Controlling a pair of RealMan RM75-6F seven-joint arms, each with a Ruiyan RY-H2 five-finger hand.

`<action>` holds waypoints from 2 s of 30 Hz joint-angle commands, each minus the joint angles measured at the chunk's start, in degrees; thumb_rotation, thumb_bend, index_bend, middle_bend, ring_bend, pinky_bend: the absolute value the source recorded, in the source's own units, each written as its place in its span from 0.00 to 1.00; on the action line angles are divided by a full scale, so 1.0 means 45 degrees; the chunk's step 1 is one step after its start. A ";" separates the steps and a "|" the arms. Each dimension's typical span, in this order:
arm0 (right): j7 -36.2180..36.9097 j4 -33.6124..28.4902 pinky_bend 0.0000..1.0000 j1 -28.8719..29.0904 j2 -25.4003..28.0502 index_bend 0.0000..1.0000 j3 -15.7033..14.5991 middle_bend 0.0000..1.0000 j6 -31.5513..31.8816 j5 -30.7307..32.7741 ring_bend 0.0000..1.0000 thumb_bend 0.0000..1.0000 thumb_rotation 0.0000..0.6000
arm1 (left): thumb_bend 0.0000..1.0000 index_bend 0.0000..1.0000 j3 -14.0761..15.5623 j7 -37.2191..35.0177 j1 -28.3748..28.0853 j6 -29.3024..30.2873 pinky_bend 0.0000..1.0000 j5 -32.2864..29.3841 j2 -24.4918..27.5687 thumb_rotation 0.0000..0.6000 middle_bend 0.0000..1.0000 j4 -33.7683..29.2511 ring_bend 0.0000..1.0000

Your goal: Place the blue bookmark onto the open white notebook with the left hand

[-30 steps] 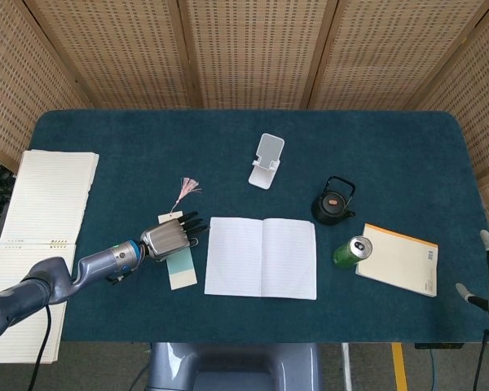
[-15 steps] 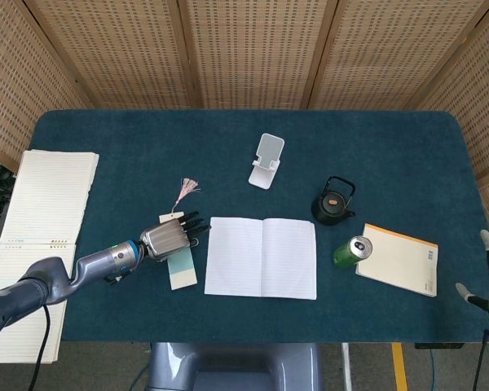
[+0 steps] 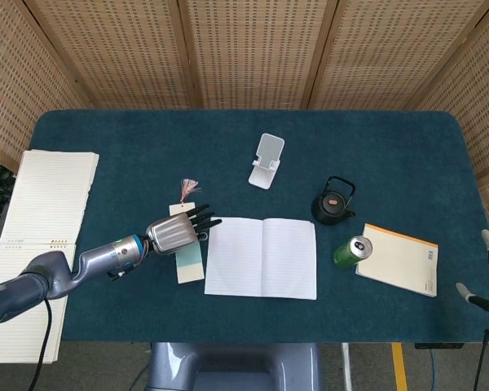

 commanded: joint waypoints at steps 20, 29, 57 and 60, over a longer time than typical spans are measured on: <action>0.0827 0.0521 0.00 0.0002 -0.0038 0.09 0.0170 0.00 -0.0630 0.0569 0.00 0.11 1.00 | 0.23 0.51 -0.0656 -0.0045 -0.2291 -0.1311 0.00 0.0456 -0.1960 1.00 0.00 0.0879 0.00; 0.1151 0.0737 0.00 -0.0002 -0.0056 0.10 0.0267 0.00 -0.0820 0.0771 0.00 0.11 1.00 | 0.23 0.51 -0.0540 -0.0638 -0.2889 -0.1574 0.00 0.0500 -0.2907 1.00 0.00 0.1799 0.00; 0.1216 0.0947 0.00 0.0024 -0.0156 0.10 0.0264 0.00 -0.1021 0.0828 0.00 0.11 1.00 | 0.23 0.45 -0.0034 -0.1358 -0.3440 -0.1364 0.00 0.0352 -0.3974 1.00 0.00 0.2984 0.00; 0.1228 0.0965 0.00 0.0032 -0.0165 0.10 0.0260 0.00 -0.1021 0.0807 0.00 0.11 1.00 | 0.23 0.31 -0.0023 -0.1348 -0.3427 -0.1374 0.00 0.0280 -0.4014 1.00 0.00 0.3013 0.00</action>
